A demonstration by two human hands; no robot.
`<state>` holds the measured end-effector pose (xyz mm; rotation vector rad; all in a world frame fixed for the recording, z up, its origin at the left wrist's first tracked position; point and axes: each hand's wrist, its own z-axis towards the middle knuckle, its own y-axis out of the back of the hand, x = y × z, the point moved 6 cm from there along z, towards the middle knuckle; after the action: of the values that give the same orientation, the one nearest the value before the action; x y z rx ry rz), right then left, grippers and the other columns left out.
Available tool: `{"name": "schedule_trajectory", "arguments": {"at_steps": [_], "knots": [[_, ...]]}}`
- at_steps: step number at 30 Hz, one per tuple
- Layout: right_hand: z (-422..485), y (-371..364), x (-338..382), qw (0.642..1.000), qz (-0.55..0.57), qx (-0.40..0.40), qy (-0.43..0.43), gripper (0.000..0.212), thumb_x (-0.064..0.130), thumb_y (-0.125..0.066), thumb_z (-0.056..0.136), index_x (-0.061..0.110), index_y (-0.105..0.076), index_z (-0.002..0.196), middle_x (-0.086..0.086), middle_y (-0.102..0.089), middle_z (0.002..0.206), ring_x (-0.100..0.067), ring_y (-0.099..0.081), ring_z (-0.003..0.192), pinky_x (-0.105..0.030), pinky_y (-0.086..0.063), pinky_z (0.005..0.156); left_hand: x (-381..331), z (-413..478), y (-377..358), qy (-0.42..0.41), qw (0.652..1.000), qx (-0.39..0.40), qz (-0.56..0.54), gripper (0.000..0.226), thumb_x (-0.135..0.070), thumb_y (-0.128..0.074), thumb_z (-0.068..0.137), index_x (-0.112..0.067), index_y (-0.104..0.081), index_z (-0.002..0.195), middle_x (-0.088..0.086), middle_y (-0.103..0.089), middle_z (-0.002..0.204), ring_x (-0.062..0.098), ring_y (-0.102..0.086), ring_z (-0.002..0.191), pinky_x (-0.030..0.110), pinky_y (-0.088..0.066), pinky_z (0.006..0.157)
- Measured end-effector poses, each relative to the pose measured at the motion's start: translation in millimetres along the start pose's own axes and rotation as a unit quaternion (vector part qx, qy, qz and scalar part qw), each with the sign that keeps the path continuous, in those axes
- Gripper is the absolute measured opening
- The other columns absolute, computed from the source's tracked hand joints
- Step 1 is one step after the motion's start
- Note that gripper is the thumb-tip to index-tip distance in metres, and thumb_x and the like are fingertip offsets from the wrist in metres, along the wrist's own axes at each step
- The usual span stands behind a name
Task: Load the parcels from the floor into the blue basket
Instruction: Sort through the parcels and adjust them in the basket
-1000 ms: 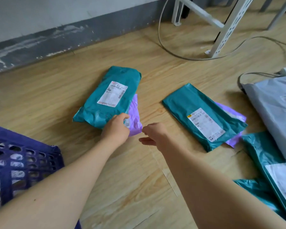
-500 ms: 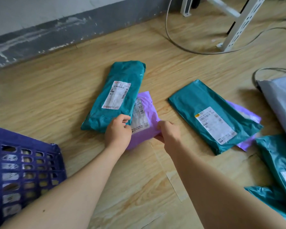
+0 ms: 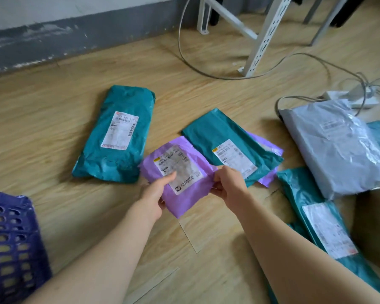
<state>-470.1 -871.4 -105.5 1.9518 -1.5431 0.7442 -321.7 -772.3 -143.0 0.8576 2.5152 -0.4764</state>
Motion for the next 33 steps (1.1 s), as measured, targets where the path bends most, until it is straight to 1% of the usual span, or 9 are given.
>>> {"name": "schedule_trajectory", "arguments": {"at_steps": [2,7,11,14,16,19,23,28,33], "knots": [[5.4,16.5,-1.3,0.999,-0.008,-0.038,0.015,0.026,-0.007,-0.036,0.080,0.009,-0.052,0.068,-0.008,-0.056,0.059,-0.022,-0.056,0.050,-0.032,-0.055,0.059,3.4,3.3,-1.9,-0.004,1.000,-0.004,-0.005,0.050,-0.017,-0.080,0.068,-0.014,-0.063,0.115,0.006,-0.071,0.104,0.023,-0.067,0.089,0.039,-0.050,0.092],[22.6,79.7,-2.7,0.972,-0.032,-0.230,0.038,0.029,-0.003,-0.039,0.078,0.017,-0.053,0.061,-0.012,-0.062,0.067,-0.029,-0.062,0.063,-0.044,-0.054,0.080,-4.9,4.5,-23.5,-0.054,0.998,0.018,0.019,0.028,-0.002,-0.074,0.073,-0.014,-0.064,0.097,0.002,-0.072,0.079,0.019,-0.067,0.071,0.033,-0.052,0.075],[42.3,127.1,-7.4,0.940,0.004,-0.341,-0.007,0.031,0.001,-0.049,0.079,0.014,-0.065,0.102,-0.014,-0.069,0.095,-0.032,-0.067,0.091,-0.038,-0.054,0.080,-11.2,12.0,-48.4,-0.065,0.997,0.039,0.029,0.029,-0.001,-0.070,0.075,-0.013,-0.065,0.101,0.000,-0.072,0.078,0.014,-0.068,0.065,0.028,-0.053,0.069],[54.7,135.3,-11.8,0.943,-0.011,-0.330,-0.049,0.016,0.003,-0.051,0.085,0.006,-0.059,0.098,-0.009,-0.067,0.053,-0.026,-0.066,0.067,-0.042,-0.056,0.080,-11.2,18.2,-66.0,-0.067,0.995,0.048,0.049,0.032,0.000,-0.068,0.077,-0.010,-0.065,0.107,0.003,-0.071,0.084,0.018,-0.067,0.072,0.033,-0.054,0.075],[60.2,135.6,-14.5,0.943,-0.015,-0.326,-0.064,0.009,0.002,-0.046,0.088,0.006,-0.054,0.092,-0.005,-0.056,0.037,-0.024,-0.061,0.051,-0.042,-0.057,0.079,-10.1,21.8,-75.1,-0.068,0.995,0.056,0.053,0.029,0.002,-0.066,0.079,-0.008,-0.065,0.106,0.004,-0.070,0.084,0.017,-0.067,0.068,0.027,-0.056,0.063],[66.2,130.7,-14.9,0.943,-0.023,-0.328,-0.053,0.010,-0.001,-0.053,0.082,0.007,-0.050,0.077,-0.006,-0.056,0.052,-0.029,-0.066,0.066,-0.046,-0.056,0.082,-7.1,26.0,-84.4,-0.062,0.994,0.070,0.063,0.022,0.005,-0.064,0.080,-0.007,-0.066,0.099,0.004,-0.069,0.083,0.015,-0.067,0.063,0.023,-0.056,0.052],[77.1,126.0,-18.7,0.945,0.017,-0.323,-0.045,0.033,0.010,-0.073,0.075,0.006,-0.050,0.099,-0.009,-0.057,0.068,-0.029,-0.066,0.060,-0.044,-0.059,0.070,-2.4,34.7,-86.7,-0.055,0.993,0.064,0.083,0.015,0.005,-0.065,0.079,-0.008,-0.066,0.087,0.006,-0.069,0.082,0.018,-0.067,0.069,0.028,-0.055,0.062],[88.5,132.0,-17.5,0.940,-0.059,-0.330,-0.067,0.030,0.019,-0.079,0.063,0.008,-0.067,0.088,-0.013,-0.070,0.089,-0.028,-0.067,0.081,-0.033,-0.055,0.077,1.3,40.5,-83.1,-0.048,0.994,0.053,0.087,0.020,0.004,-0.067,0.078,-0.007,-0.065,0.094,0.006,-0.070,0.084,0.019,-0.067,0.071,0.028,-0.054,0.062],[73.2,130.1,-9.0,0.937,-0.018,-0.344,-0.048,0.012,0.011,-0.064,0.067,0.014,-0.057,0.057,-0.005,-0.063,0.065,-0.023,-0.052,0.064,-0.026,-0.044,0.060,3.6,44.2,-80.4,-0.038,0.995,0.051,0.078,0.025,0.004,-0.066,0.079,-0.005,-0.064,0.102,0.008,-0.070,0.088,0.022,-0.067,0.076,0.032,-0.054,0.067]]}}
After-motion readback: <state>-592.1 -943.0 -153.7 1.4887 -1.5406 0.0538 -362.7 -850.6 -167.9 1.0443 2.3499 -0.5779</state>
